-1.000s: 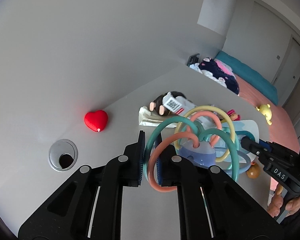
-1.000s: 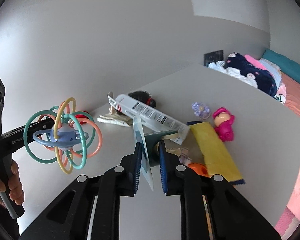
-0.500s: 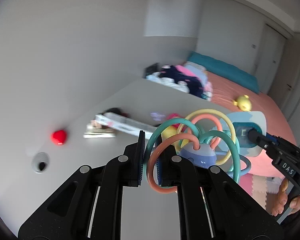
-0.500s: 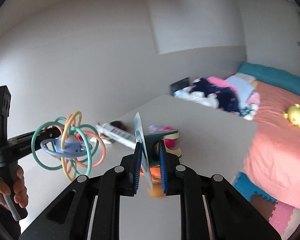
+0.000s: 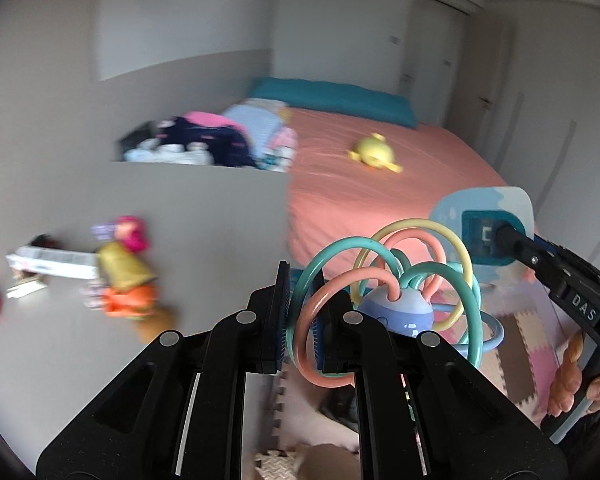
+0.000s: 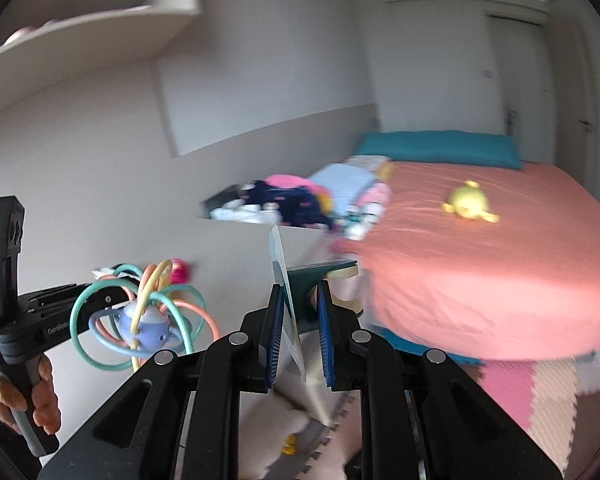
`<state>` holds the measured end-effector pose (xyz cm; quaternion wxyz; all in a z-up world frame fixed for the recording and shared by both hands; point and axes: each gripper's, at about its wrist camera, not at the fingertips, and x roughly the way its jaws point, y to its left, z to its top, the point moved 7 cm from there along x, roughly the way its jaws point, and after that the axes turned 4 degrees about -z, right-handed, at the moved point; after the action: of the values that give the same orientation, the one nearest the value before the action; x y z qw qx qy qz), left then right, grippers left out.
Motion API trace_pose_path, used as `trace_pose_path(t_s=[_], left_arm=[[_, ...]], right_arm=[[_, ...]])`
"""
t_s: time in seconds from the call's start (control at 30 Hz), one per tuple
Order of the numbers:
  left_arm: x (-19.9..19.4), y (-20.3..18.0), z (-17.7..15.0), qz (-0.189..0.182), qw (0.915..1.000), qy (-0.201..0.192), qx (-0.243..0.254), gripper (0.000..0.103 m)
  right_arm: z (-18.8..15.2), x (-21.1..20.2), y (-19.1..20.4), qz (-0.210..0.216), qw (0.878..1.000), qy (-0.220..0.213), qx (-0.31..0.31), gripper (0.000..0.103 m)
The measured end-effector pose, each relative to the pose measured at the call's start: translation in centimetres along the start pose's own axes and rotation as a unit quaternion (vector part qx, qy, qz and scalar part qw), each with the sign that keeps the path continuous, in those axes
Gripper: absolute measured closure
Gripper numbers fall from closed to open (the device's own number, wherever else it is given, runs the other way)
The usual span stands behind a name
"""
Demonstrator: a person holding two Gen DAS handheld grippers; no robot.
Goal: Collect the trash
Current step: 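Carry rattle and lid to the trash bag and release both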
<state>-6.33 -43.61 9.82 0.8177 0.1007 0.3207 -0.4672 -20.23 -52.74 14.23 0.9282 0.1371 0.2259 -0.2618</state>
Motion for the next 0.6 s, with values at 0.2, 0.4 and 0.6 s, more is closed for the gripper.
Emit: trace_pose_path(t_s=[0.2, 0.4, 0.6], left_arm=[[4.5, -7.7, -1.9, -0.05, 0.9973, 0.041, 0.035, 0.093], [8.1, -13.0, -4.9, -0.073, 0.9909, 0.088, 0.072, 0.093], [12.2, -16.5, -8.4, -0.054, 0.9789, 0.164, 0.11, 0.003]], right_arm=[[-2.6, -1.7, -7.7, -0.062, 0.997, 0.011, 0.038, 0.085], [-5.6, -2.4, -13.4, -0.106, 0.992, 0.037, 0.065, 0.085], [-8.1, -1.0, -17.4, -0.166, 0.976, 0.098, 0.098, 0.055]])
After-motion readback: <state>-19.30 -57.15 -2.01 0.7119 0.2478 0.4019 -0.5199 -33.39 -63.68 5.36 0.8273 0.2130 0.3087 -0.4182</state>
